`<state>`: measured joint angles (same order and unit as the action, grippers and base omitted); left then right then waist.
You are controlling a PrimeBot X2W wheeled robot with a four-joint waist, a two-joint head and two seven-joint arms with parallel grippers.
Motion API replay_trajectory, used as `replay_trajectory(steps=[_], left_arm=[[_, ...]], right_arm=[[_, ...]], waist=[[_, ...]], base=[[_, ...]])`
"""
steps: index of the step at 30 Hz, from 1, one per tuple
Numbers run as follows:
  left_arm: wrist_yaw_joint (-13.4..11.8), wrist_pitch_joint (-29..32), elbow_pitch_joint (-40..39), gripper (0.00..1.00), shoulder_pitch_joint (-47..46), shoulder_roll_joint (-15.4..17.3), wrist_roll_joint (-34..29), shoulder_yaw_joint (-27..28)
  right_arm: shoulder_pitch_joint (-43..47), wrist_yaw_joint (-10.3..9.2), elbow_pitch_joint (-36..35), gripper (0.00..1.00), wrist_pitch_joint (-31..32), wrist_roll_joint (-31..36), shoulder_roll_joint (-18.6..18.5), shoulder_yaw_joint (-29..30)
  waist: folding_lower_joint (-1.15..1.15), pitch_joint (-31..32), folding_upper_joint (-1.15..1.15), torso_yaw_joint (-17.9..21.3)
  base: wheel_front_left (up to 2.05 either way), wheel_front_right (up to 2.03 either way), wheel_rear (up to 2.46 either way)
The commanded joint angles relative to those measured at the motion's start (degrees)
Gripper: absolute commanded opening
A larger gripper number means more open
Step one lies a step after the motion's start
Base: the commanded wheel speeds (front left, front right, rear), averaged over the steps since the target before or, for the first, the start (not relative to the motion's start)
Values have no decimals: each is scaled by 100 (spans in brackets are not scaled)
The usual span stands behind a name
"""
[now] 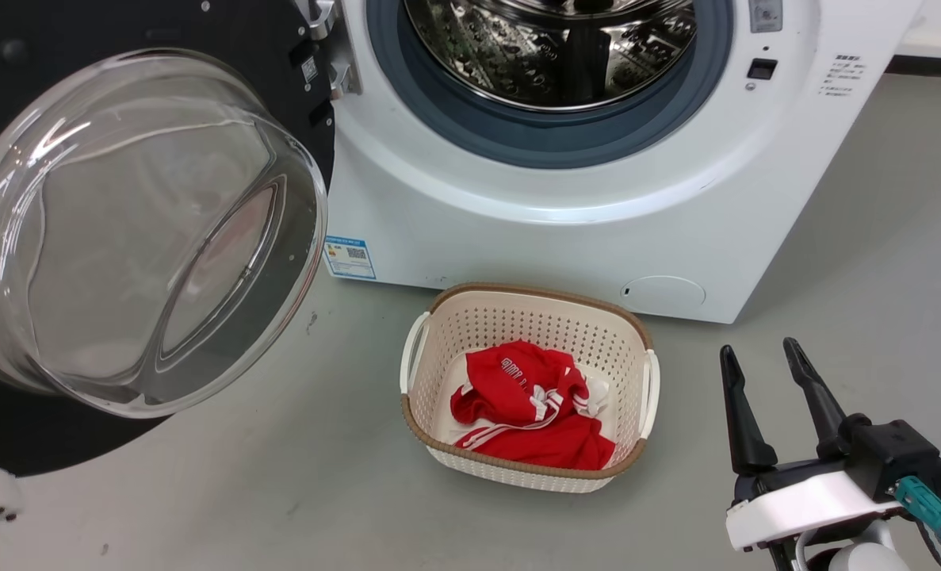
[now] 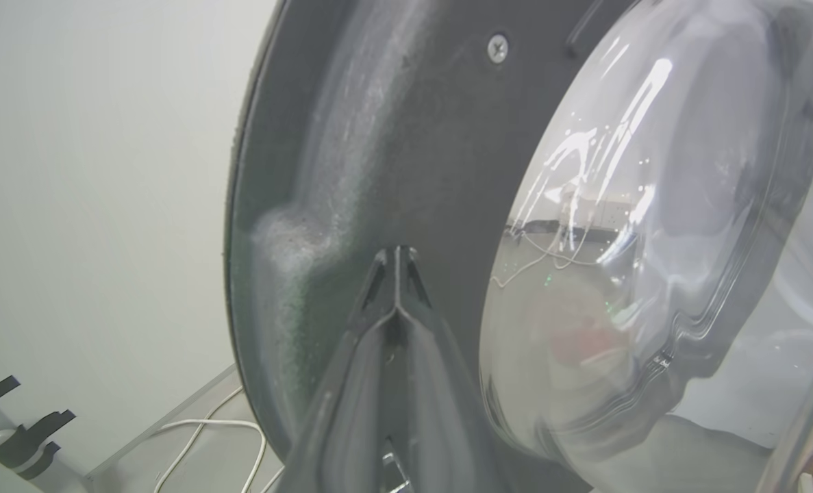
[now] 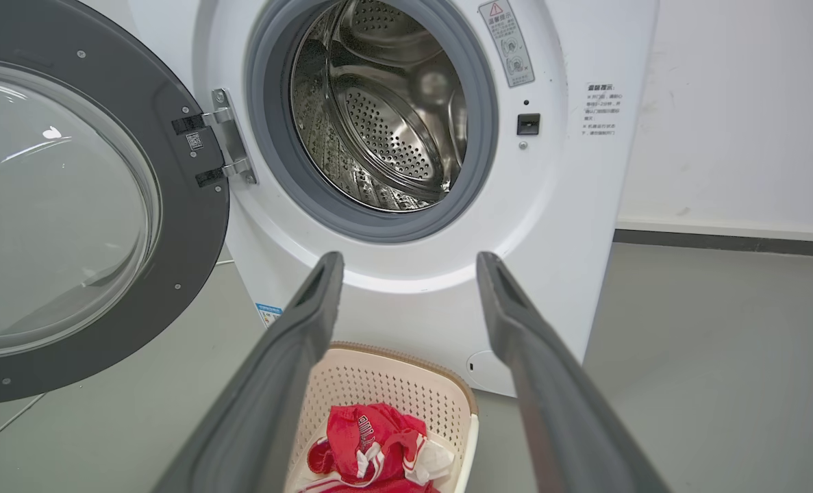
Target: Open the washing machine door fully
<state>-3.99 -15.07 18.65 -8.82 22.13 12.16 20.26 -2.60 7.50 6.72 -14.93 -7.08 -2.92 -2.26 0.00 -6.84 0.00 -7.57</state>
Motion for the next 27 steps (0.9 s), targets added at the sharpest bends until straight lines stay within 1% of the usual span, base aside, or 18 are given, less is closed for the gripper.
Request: replay_trajectory(steps=[1, 4, 7, 8, 11, 12, 14, 19, 23, 27], left_arm=[[8, -14, -107, 0, 219, -87, -58, 70], [-18, -14, -440, 0, 596, -320, -128, 183], [11, -14, -833, 0, 1018, -620, -206, 227], [11, -14, -833, 0, 1018, -620, -206, 227], [44, -14, -1211, 0, 1357, -964, -275, 188], [73, -14, -1431, 39, 1583, -1236, -330, 105], [108, -14, -1634, 100, 1765, -1427, -396, 44], [210, -14, -2002, 100, 2054, -1766, -470, -257], [247, -14, -2265, 100, 2166, -1871, -606, -675], [348, -14, -2401, 100, 2084, -1895, -810, -1160]], right_arm=[[-8, -3, 21, 100, -22, -29, 8, -29], [82, -2, 38, 100, -26, -60, 8, -45], [177, -2, 33, 100, -28, -92, 9, -67], [177, -2, 33, 100, -28, -92, 9, -67], [245, -2, 37, 100, -24, -92, 9, -61], [307, -3, 35, 100, -25, -93, 9, -49], [345, -2, 14, 100, -25, -97, 9, -42], [416, -3, -35, 100, -26, -67, 9, -53], [458, -2, -69, 100, -21, -52, 9, -81], [466, -3, -106, 100, 14, -16, 9, -79]], waist=[[0, 98, 0, 79], [0, 235, 0, 162], [0, 351, 0, 226], [0, 351, 0, 226], [0, 457, 0, 261], [0, 531, 0, 272], [0, 589, 0, 281], [0, 699, 0, 284], [0, 739, 0, 312], [0, 779, 0, 396]], base=[[0, 0, 0], [0, 0, 0], [0, 0, 0], [0, 0, 0], [0, 0, 0], [0, 0, 0], [0, 0, 0], [0, 0, 0], [0, 0, 0], [0, 0, 0]])
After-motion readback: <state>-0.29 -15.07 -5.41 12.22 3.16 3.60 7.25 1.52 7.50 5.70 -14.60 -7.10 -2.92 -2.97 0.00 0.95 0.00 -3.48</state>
